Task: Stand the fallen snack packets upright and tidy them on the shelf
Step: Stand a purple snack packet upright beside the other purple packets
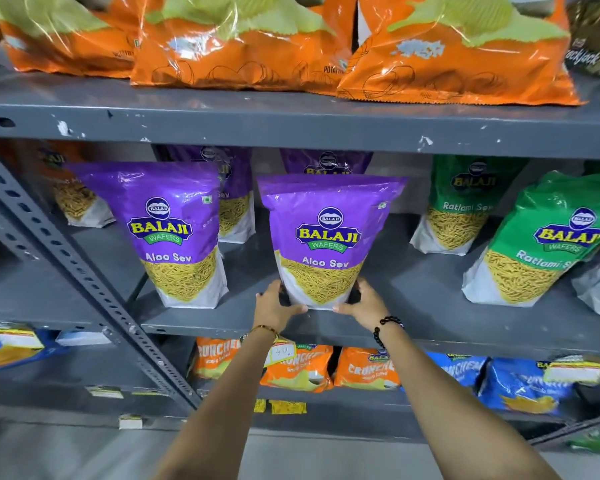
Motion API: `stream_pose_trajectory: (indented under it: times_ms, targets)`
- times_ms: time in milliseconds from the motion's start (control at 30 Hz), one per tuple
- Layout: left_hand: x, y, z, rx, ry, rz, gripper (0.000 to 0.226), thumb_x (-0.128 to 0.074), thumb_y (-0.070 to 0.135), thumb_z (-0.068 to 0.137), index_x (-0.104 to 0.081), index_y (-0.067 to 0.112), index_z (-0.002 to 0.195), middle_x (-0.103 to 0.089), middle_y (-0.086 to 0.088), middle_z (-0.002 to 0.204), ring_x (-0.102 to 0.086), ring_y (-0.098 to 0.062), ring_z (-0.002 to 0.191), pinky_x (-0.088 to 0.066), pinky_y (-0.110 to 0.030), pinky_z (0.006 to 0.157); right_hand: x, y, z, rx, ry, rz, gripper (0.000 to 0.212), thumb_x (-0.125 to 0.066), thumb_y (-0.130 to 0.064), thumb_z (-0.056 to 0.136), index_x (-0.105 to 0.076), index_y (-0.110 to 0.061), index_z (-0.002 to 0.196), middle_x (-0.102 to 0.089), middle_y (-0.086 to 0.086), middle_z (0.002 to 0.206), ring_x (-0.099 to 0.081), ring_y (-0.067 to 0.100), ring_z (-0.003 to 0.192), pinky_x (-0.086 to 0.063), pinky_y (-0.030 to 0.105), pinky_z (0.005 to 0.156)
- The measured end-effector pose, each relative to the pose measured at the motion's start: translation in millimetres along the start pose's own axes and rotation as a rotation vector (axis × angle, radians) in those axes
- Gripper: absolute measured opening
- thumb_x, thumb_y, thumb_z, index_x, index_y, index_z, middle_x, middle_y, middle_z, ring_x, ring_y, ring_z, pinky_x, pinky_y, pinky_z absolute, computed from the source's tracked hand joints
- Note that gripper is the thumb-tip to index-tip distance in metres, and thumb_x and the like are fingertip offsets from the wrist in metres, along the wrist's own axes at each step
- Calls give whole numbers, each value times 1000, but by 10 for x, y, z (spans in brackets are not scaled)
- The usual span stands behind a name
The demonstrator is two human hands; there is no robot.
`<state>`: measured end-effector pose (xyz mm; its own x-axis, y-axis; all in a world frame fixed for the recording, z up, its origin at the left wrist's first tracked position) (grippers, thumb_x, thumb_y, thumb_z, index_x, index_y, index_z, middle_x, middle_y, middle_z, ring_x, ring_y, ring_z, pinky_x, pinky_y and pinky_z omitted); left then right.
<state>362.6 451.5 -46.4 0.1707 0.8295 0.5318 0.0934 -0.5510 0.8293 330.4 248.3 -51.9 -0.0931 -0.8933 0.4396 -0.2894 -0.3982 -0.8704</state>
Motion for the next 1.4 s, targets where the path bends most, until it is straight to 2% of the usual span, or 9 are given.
stream_pose_trajectory:
  times_ms: [100,233,467,700,967,1233,1300,1400]
  targets:
    - [17,9,-15,21,16,-20,51,-79,20,72,-53,7,114,-66,-14,121,-57,-32,114,-45,-49,104,10,-9,-20,-12,23,-23,66,-79,-14,67,-47,-13,125,-60,9,126,-55,28,115,-45,33,88]
    - [39,23,-38,28,19,-14,49,-77,18,74,-53,5,115,-65,-14,122,-58,-33,115,-46,-48,103,5,-44,-39,-14,10,-63,65,-80,-17,66,-49,-12,123,-61,9,125,-56,27,114,-43,28,84]
    - [69,58,-62,22,20,5,50,-78,17,73,-54,3,115,-66,-15,122,-61,-32,112,-49,-45,99,34,-57,-73,-4,36,-71,64,-80,-17,66,-51,-13,122,-63,9,122,-57,27,113,-45,30,85]
    - [84,56,-60,10,25,13,53,-80,18,72,-55,4,116,-66,-15,123,-61,-32,112,-49,-45,99,39,-64,-85,-3,21,-75,60,-80,-17,66,-53,-14,119,-65,7,119,-58,19,105,-42,24,80]
    - [92,28,-41,-6,32,28,58,-82,20,68,-55,4,117,-66,-15,122,-61,-32,112,-49,-42,97,46,-89,-103,7,5,-70,59,-80,-15,66,-54,-12,119,-65,8,120,-59,24,109,-42,25,82]
    - [55,-42,-56,-27,33,19,54,-79,16,72,-54,7,119,-65,-13,124,-59,-31,116,-48,-47,101,18,-62,-100,-10,-22,-57,64,-82,-16,64,-51,-14,120,-63,5,123,-57,21,109,-42,26,83]
    - [121,-144,-164,-34,122,33,54,-76,16,75,-53,11,124,-62,-11,128,-55,-30,120,-47,-45,101,5,-58,-104,-16,-27,-53,69,-83,-18,62,-49,-15,121,-62,4,123,-56,18,106,-41,26,84]
    - [516,-373,-479,-34,464,-57,61,-74,18,78,-46,12,132,-54,-11,134,-49,-29,125,-44,-43,102,2,-54,-95,-18,-17,-45,71,-84,-18,61,-48,-16,122,-62,4,123,-56,22,111,-42,27,84]
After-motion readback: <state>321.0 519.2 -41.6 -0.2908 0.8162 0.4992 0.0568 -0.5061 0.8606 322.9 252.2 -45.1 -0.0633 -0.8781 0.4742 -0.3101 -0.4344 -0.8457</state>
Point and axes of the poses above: each hand's wrist, its own z-axis towards the middle knuckle, its own x-axis out of the back of the hand, y = z × x, the point moved 10 cm from there along z, towards the middle knuckle
